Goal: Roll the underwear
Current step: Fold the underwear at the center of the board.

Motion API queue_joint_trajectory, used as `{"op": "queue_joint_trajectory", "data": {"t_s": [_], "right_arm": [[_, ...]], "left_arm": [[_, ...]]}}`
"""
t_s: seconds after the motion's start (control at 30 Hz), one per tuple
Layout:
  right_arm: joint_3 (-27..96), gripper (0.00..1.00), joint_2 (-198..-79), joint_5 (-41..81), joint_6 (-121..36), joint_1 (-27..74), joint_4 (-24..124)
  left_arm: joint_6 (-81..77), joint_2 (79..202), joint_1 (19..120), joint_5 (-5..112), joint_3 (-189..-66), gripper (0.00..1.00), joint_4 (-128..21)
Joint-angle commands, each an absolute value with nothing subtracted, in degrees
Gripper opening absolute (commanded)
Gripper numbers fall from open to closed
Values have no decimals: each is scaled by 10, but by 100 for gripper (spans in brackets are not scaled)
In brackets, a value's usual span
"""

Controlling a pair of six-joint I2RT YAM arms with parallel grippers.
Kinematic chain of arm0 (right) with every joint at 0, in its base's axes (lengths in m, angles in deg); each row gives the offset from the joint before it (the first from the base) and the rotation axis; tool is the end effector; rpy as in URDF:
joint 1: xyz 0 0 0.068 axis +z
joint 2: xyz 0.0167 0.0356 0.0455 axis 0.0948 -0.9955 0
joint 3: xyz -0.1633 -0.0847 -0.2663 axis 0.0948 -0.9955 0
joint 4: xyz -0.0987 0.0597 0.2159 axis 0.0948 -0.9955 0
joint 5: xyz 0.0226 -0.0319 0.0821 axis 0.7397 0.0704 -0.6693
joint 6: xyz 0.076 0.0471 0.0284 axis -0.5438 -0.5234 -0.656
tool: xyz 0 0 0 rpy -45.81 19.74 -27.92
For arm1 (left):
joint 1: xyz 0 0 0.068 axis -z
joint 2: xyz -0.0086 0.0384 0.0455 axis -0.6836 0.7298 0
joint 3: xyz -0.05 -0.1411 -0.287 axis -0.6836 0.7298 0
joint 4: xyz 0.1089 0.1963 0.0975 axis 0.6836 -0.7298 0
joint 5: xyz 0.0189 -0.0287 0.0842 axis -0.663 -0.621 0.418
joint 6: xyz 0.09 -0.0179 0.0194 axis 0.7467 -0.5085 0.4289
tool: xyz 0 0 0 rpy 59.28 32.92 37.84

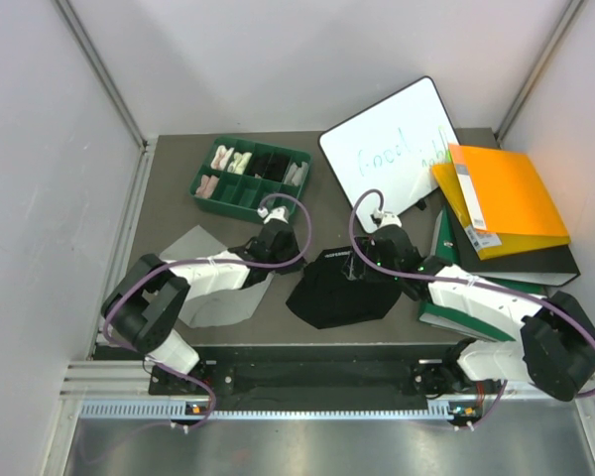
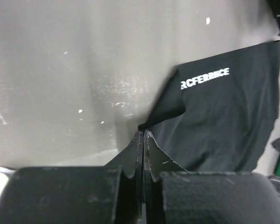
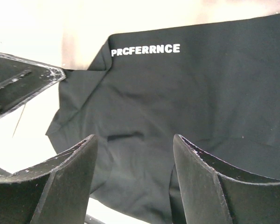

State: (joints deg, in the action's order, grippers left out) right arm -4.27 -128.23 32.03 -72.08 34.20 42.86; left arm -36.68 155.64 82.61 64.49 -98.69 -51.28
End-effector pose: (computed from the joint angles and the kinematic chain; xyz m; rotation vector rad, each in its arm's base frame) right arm 0.2014 0.1589 0.2294 -0.0338 2.3702 0.5879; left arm 0.2627 -0.2112 0.1959 -0.1645 2.4187 -0.6760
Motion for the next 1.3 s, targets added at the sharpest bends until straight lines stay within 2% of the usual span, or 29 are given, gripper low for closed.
{"op": "queue_joint_trajectory", "data": {"t_s": [0.0, 0.2, 0.43, 0.6, 0.83, 0.97, 1.27], "right_arm": [[-49, 66, -1265, 335, -721, 345, 436], [-82, 66, -1250, 302, -737, 346, 488], [-86, 66, -1232, 323, -735, 346, 460], [-111, 66, -1220, 283, -725, 346, 529], [-153, 66, -1252, 218, -713, 345, 635], [-159, 61, -1264, 189, -703, 346, 698], [-145, 56, -1347, 153, -708, 346, 742]], "left_arm": [[-380, 1558, 831, 622, -1016, 0, -463], [-390, 1578, 839, 597, -1042, 0, -440], [-398, 1608, 854, 588, -1085, 0, -430], [-409, 1625, 856, 592, -1100, 0, -425], [-405, 1631, 856, 591, -1106, 0, -431], [-402, 1628, 856, 595, -1103, 0, -435], [-402, 1624, 856, 595, -1103, 0, -438]]}}
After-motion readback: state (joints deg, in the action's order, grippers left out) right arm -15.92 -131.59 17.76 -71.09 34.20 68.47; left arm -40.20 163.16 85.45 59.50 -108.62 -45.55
